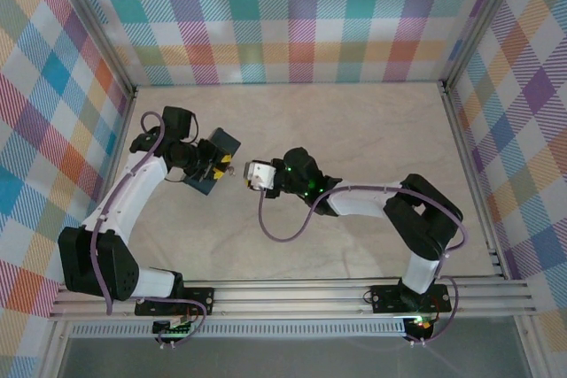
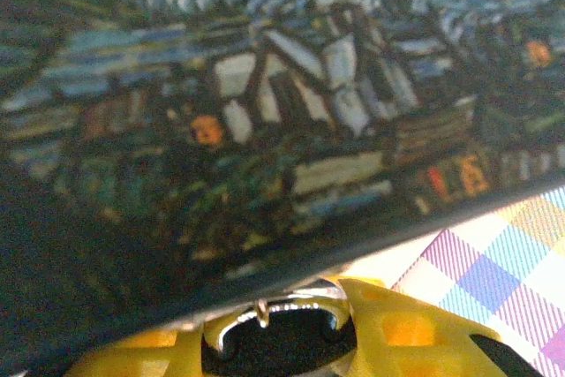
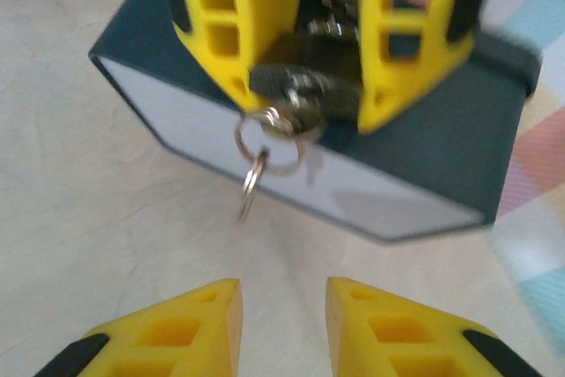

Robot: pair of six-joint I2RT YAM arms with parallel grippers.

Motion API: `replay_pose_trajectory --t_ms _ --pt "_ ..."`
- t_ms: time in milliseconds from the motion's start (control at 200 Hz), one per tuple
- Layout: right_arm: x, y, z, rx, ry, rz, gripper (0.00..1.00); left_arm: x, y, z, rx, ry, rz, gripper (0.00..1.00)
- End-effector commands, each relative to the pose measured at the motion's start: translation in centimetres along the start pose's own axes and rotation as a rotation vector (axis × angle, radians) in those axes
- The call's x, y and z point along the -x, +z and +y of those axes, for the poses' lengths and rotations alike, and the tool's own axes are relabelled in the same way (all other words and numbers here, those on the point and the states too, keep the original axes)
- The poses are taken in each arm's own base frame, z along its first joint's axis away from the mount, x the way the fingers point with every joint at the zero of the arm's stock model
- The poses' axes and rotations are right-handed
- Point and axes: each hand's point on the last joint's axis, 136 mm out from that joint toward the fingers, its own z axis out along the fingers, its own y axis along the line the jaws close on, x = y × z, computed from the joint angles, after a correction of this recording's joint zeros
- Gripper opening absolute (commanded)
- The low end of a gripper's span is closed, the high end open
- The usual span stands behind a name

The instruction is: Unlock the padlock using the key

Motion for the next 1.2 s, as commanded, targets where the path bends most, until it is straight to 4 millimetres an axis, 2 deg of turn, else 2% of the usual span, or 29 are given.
replay_pose_trajectory --t_ms 0,165,525,945,1195 --pt "3.0 0.0 -2.5 -0.158 -0.200 -0.113 0.28 -0.6 -0.9 -1.3 -0.023 0.048 0.010 0.00" --pt "3.7 0.1 -2.9 -0.190 -0.220 -0.131 0.26 -0.7 -0.9 -1.7 -0.029 0.056 0.011 0.00" --pt "3.5 1.2 -1.5 -0.118 -0.236 -0.113 0.27 -1.1 -0.9 -1.6 -0.043 0.056 0.017 0.00" --pt "5.5 1.9 -1.0 -0.111 -0.227 -0.149 0.26 -1.2 -1.0 -1.6 -0.053 0.054 0.017 0.00" --pt "5.7 2.3 -0.5 -0.094 -0.236 -0.142 0.23 -1.2 -1.0 -1.7 -0.058 0.053 0.018 0.00"
